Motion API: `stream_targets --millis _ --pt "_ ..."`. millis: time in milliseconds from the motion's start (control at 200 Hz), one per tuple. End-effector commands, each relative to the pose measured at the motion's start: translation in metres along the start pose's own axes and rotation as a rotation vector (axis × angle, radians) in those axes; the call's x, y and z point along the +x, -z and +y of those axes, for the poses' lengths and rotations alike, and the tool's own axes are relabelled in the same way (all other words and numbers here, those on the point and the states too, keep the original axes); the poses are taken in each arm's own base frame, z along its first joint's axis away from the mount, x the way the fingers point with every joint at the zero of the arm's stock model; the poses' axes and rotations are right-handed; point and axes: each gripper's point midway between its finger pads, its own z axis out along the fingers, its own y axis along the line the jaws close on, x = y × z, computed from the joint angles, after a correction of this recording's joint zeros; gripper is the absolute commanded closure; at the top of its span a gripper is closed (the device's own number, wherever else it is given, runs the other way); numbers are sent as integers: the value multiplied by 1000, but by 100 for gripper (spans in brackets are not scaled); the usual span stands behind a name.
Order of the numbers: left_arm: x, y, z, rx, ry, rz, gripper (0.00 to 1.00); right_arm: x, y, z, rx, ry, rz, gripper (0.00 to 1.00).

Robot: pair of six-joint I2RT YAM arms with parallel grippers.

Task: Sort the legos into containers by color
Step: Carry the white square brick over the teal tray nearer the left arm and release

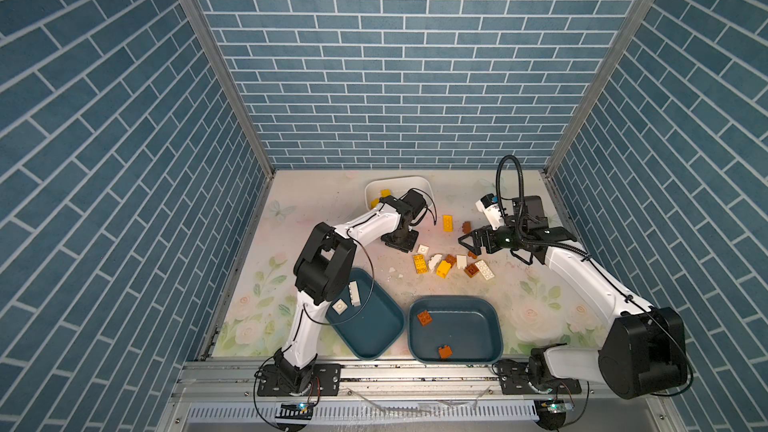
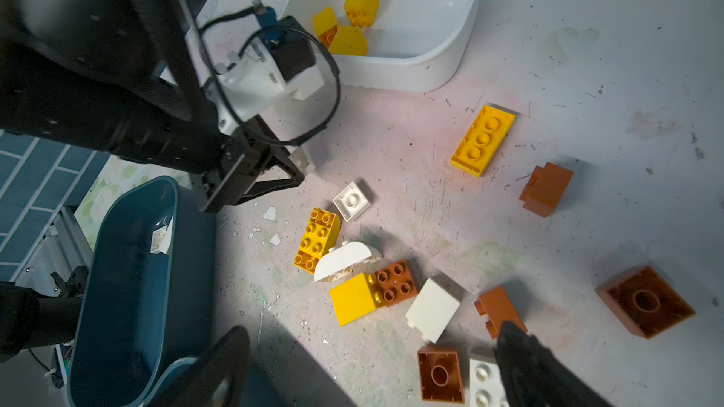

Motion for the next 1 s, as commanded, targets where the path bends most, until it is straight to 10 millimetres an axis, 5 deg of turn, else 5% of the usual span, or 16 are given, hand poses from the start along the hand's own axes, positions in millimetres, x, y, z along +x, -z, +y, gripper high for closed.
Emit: stream_targets --millis 0,240,430,640,715,765,995 --pt "33 40 7 15 58 31 72 -12 1 7 -44 2 -11 2" --pt "114 79 29 -3 209 88 72 -17 -10 19 -106 6 -18 3" --pt "153 69 27 50 341 116 72 -14 -18 18 -122 10 -2 3" --pt "164 54 40 -27 347 158 71 -12 -20 15 -112 17 4 3" --pt "161 57 40 -31 337 159 57 -11 -19 14 -103 20 9 3" --pt "154 62 39 -26 332 144 49 -10 -18 14 -99 25 13 3" --pt "97 78 22 35 275 55 41 -17 -14 8 -58 37 -5 2"
